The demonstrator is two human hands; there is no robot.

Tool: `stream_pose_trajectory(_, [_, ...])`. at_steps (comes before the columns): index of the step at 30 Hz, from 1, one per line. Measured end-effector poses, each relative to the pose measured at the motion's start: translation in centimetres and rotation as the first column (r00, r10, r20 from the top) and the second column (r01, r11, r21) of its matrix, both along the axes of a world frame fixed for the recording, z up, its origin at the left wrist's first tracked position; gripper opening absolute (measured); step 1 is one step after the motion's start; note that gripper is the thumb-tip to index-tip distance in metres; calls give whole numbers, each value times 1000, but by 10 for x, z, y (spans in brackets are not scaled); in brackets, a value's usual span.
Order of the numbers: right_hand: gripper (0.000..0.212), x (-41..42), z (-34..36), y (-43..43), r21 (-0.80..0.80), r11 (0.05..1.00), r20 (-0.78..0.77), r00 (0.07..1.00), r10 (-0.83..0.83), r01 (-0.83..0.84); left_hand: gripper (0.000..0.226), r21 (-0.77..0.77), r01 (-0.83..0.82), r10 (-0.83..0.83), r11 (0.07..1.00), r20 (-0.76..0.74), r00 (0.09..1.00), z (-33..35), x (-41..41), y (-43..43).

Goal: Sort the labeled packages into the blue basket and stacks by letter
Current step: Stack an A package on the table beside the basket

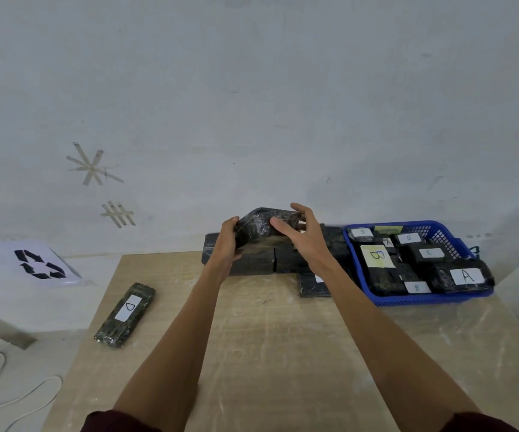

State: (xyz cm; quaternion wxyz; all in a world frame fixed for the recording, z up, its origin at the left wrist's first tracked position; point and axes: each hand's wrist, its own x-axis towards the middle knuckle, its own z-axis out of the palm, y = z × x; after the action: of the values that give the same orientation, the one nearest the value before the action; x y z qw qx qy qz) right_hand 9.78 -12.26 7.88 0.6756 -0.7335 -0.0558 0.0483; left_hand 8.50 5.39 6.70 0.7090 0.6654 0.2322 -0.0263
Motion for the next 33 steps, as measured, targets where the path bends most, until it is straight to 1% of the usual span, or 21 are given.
stream_pose_trajectory(2, [63,-3,0,1,31,999,14,1000,21,-22,31,-77,9,-10,997,-14,1000,-2,1,-1])
stream_pose_trajectory(3, [58,-4,0,3,52,998,18,999,41,-42,30,-107,24,-25,994,-14,1000,-1,0,-2])
stream_pose_trajectory(6, [42,-7,7,6,93,990,-3,994,109,-108,45,-142,76,-79,987,-21,997,-3,-1,-8])
stream_pose_trajectory(8, [38,-7,12,6,68,988,-22,990,143,-141,60,-145,90,-95,985,-29,995,-5,-2,-10])
stream_pose_trajectory(10, [39,-5,14,4,45,987,-27,987,158,-157,68,-148,96,-100,984,-24,995,-7,0,-11])
stream_pose_trajectory(15, [37,-5,12,1,8,986,-18,986,166,-166,65,-160,76,-81,984,-26,996,-4,3,-14])
stream_pose_trajectory(21, [38,-6,16,2,17,982,-19,982,189,-189,69,-158,57,-61,986,-21,998,-7,4,-13])
stream_pose_trajectory(26, [37,-6,16,2,12,982,-4,982,188,-187,62,-176,78,-83,981,-19,996,-6,3,-15])
stream_pose_trajectory(30, [37,-6,17,0,15,983,-22,983,185,-184,53,-165,57,-61,985,-20,998,-8,3,-18])
stream_pose_trajectory(33, [39,-6,15,-1,23,986,-39,985,167,-167,57,-153,47,-50,987,-17,999,-7,5,-18])
